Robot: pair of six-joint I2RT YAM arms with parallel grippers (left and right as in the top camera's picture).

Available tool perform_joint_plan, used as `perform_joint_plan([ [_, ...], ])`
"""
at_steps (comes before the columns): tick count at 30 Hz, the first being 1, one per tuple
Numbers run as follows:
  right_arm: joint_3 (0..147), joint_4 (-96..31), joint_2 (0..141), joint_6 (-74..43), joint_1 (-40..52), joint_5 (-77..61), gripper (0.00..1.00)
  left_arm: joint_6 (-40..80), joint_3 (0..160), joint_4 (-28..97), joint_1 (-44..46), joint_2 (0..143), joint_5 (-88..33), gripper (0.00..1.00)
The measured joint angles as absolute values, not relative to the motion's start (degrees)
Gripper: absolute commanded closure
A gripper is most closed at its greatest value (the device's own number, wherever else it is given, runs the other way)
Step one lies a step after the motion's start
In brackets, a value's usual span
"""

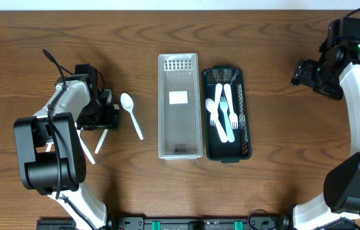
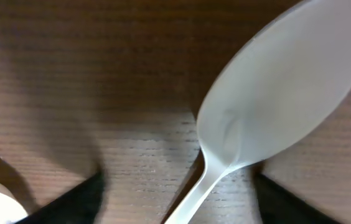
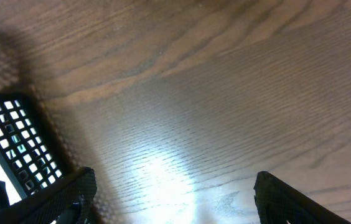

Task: Pack container

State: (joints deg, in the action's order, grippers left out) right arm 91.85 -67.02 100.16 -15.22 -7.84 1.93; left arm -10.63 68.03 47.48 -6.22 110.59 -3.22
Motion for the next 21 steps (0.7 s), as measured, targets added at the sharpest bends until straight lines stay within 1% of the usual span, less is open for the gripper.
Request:
perform_joint_plan([
  [2, 91.9, -67.0, 100.2, -15.2, -7.9, 1.9, 0.15, -10.2, 68.0, 47.5, -6.2, 110.6, -3.2, 0.51],
  [4, 91.9, -67.0, 100.2, -15.2, -7.8, 1.9, 0.15, -9.9, 68.0, 47.5, -6.2, 110.6, -3.2, 0.62],
  [5, 91.9, -67.0, 100.2, -15.2, -7.9, 1.9, 0.15, -9.9, 68.0, 47.5, -6.2, 110.6, -3.2, 0.7],
  [7, 91.9, -67.0, 100.2, -15.2, -7.9, 1.9, 0.15, -9.5, 68.0, 47.5, -6.2, 110.6, -3.3, 0.79],
  [8, 91.9, -67.0, 100.2, -15.2, -7.9, 1.9, 0.15, -9.4, 68.0, 47.5, -6.2, 110.6, -3.3, 0.85],
  [10, 91.9, -67.0, 100.2, -15.2, -7.9, 1.9, 0.15, -9.1, 68.0, 47.5, -6.2, 110.6, -3.4, 0.92],
  [11, 91.9, -67.0, 100.2, -15.2, -7.9, 1.9, 0.15, -8.9, 68.0, 47.5, -6.2, 110.6, -3.5, 0.94],
  [17, 91.9, -67.0, 100.2, -15.2, -7.9, 1.9, 0.15, -8.1, 68.3, 48.0, -6.2, 110.6, -3.4, 0.94],
  [21, 91.9, -67.0, 100.2, -15.2, -7.9, 1.9, 0.15, -7.1, 70.0, 51.3, -5.3, 110.6, -3.5, 0.94],
])
